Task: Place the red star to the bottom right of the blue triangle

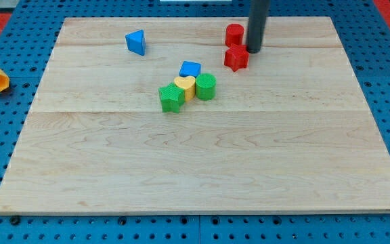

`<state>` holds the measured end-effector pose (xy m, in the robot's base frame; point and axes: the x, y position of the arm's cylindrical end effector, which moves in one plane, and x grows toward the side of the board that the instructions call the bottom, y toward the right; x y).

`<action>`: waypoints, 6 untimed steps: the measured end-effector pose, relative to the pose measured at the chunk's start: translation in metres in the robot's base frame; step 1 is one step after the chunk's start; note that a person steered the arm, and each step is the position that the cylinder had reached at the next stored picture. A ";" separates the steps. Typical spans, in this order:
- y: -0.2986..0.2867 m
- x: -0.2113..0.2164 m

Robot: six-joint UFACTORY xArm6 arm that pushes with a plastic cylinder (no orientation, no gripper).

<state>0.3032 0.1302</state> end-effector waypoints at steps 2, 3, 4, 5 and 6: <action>-0.017 0.007; -0.073 -0.030; -0.109 -0.019; -0.013 -0.010; -0.056 0.023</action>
